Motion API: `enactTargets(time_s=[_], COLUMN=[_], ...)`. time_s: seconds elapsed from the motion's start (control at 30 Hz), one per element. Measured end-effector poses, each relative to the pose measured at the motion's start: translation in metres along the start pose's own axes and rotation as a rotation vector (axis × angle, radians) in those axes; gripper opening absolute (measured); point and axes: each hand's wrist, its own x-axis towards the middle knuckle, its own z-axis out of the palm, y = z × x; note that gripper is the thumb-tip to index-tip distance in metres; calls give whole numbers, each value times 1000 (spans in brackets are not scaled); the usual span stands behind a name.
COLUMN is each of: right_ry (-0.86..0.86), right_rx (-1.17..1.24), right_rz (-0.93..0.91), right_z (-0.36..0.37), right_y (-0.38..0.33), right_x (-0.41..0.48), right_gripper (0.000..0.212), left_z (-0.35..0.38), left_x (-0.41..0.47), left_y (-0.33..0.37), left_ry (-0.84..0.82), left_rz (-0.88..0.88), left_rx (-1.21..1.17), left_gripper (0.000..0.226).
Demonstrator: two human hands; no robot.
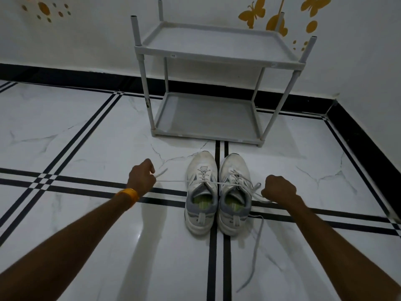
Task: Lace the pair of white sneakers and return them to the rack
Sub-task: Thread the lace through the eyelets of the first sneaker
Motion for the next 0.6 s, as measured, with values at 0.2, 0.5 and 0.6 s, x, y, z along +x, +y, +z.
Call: enactTargets(time_s=[0.2, 0.5, 0.6], right_ry=[18, 302, 146], right_rx=[-145, 5, 292], right_rz=[96, -170, -420], right_z=[-17, -13, -8], right_y=[12, -33, -89], right_x=[2, -17, -41], right_gripper=[37, 29, 21], left_z=[9, 32, 46], left_x=[5, -19, -34], left_y=[-16, 28, 62], left_ry=[-1, -71, -242], left_rz=[94, 385, 439], left_rx=[181, 114, -70], left_gripper=[9, 32, 24])
